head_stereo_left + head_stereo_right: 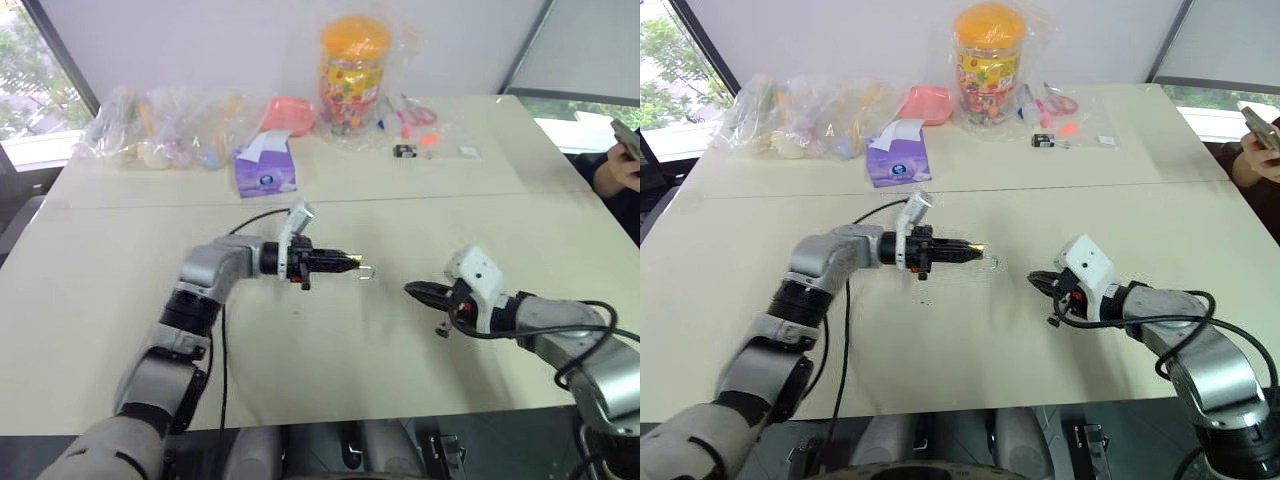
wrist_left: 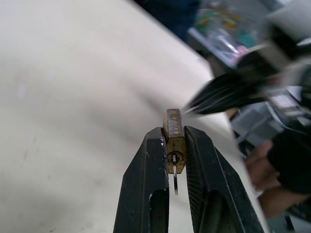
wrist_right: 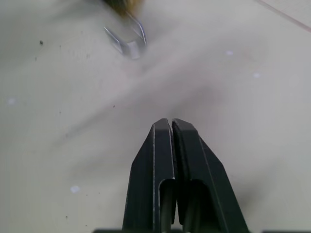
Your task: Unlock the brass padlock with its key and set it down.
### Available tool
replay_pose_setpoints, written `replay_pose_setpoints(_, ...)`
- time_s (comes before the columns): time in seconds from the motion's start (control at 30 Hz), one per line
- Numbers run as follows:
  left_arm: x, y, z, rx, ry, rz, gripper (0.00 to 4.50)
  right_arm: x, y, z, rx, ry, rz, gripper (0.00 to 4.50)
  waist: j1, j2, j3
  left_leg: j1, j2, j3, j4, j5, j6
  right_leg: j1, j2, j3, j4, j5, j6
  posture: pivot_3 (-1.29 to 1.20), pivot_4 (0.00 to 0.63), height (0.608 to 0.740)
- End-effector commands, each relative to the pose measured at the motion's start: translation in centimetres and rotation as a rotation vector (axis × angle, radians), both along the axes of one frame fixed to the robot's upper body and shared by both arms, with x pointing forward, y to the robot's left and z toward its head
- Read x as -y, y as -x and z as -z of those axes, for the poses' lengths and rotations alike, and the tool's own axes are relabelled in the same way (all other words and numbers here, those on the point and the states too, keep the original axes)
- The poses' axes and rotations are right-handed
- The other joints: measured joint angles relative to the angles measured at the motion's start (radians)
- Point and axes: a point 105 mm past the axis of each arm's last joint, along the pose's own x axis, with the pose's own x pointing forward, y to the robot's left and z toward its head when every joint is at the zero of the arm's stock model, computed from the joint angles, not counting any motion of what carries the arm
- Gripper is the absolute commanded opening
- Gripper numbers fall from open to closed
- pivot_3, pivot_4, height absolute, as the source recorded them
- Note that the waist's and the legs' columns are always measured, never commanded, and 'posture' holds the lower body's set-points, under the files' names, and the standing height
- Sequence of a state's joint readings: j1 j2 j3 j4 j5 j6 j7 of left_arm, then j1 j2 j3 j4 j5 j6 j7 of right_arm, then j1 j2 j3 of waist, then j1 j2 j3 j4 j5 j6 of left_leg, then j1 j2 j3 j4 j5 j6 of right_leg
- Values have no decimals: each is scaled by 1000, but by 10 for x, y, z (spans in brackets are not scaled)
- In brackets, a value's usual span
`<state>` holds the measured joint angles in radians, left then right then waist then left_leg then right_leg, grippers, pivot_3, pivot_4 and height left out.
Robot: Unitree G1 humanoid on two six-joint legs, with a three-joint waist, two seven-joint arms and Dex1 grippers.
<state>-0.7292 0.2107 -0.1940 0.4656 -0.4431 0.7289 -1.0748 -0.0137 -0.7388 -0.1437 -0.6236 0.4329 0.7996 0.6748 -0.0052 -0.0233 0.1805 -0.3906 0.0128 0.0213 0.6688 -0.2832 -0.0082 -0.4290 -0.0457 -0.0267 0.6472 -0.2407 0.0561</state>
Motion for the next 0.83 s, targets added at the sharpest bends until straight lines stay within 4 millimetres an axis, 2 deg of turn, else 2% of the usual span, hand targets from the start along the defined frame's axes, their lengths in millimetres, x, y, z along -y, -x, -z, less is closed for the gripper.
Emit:
replay_pose_setpoints(0.03,3,-6,16,-31,-49,-38,0,-2,3,-17,71,-16,26,82,-4,0,0,0,0,0,0,0,0,0,0,0,0,0,0,0,150,737)
replay_pose_setpoints(0.1,1,-7,28,-54,-80,-47,0,-3,4,-19,78,-20,35,82,-2,0,0,0,0,0,0,0,0,0,0,0,0,0,0,0,150,737)
replay_pose_setpoints(0.13,-1,-7,32,-60,-94,-49,989,-4,5,-20,79,-22,37,0,-1,0,-1,0,0,0,0,0,0,0,0,0,0,0,0,0,150,737)
replay_pose_setpoints(0.3,-19,-9,40,-70,-125,-63,2843,-7,9,-18,76,-21,44,0,-2,-1,-2,3,0,0,0,0,0,3,0,0,0,0,0,0,150,737)
replay_pose_setpoints(0.4,-31,-10,37,-52,-130,-74,3947,-8,11,-17,66,-15,38,0,-7,-2,-3,4,1,0,0,0,0,4,0,0,0,0,0,0,150,737)
replay_pose_setpoints(0.47,-41,-10,31,-30,-125,-75,4476,-8,13,-16,61,-3,26,0,-11,-1,-3,5,2,0,0,0,0,4,1,0,0,0,0,0,150,737)
replay_pose_setpoints(0.63,-66,-3,15,97,-163,-44,4476,-5,14,-19,56,35,-13,0,-13,-1,-3,7,4,0,-2,0,0,4,2,0,1,0,-1,0,150,737)
replay_pose_setpoints(0.83,-82,16,-9,258,-196,32,4476,-1,11,-28,56,84,-73,0,-5,-1,-3,5,4,0,-2,0,0,2,1,1,0,0,-3,0,150,737)
